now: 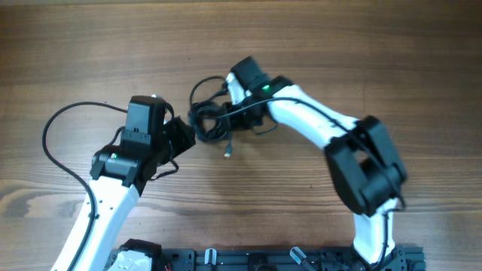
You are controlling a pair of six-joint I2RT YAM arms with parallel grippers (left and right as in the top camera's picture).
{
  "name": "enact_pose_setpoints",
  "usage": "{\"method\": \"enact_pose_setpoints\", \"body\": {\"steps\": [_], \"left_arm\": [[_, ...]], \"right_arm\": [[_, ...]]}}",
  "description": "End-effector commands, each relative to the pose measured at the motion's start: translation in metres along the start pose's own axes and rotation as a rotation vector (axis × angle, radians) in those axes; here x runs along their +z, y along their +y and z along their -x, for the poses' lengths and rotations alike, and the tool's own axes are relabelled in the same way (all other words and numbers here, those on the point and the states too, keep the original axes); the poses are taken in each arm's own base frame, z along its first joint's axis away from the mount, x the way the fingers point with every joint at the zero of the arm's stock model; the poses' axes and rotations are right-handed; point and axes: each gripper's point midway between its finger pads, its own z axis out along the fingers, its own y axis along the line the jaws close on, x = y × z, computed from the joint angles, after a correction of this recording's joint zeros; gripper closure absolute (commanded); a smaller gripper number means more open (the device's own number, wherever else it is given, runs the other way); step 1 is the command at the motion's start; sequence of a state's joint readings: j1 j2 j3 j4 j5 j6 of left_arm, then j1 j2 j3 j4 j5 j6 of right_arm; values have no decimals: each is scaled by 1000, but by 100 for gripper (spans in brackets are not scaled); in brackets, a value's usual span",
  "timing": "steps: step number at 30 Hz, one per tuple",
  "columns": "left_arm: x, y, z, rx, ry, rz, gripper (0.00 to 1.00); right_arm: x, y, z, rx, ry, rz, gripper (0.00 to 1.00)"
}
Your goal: Untangle cables
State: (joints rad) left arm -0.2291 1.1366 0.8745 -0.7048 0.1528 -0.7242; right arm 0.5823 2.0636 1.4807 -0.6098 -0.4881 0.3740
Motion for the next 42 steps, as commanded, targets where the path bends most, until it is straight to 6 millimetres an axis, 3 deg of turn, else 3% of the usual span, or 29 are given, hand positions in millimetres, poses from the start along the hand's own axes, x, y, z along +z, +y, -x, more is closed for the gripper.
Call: {"method": "enact_pose_setpoints", "body": {"steps": [1,4,7,11,19,24,30,37,39,40,41,42], "left_arm": [[2,-11,13,-80,-51,-36,62],[3,-19,22,-78,-81,-71,51],[14,-24,29,-75,-92,-82,36],[38,-25,35,-79,-78,-80,30],[45,-25,43,-58,-71,-104,30],[40,-55,27,112,19,-269,33],[36,-62,6,236,104,-338,33],[23,-81,-15,337,199,-492,32],[22,-83,-17,346,208,-508,38],[22,-83,-17,347,206,-510,55],[22,-84,-17,348,204,-511,81],[22,-84,-16,349,202,-512,95]], "right_arm": [[-75,36,23,-151,-138,124,96],[-99,47,19,-203,-156,157,96],[-121,71,8,-309,-158,239,96],[-138,77,-7,-383,-147,237,96],[-153,92,-29,-463,-112,318,96],[-158,102,-33,-483,-107,390,96],[-177,101,-28,-473,-142,454,96],[-183,105,-29,-472,-143,504,96],[-185,108,-31,-473,-139,525,96],[-185,108,-31,-472,-140,524,96],[-185,108,-31,-471,-140,523,96],[-184,107,-30,-461,-140,516,96]]}}
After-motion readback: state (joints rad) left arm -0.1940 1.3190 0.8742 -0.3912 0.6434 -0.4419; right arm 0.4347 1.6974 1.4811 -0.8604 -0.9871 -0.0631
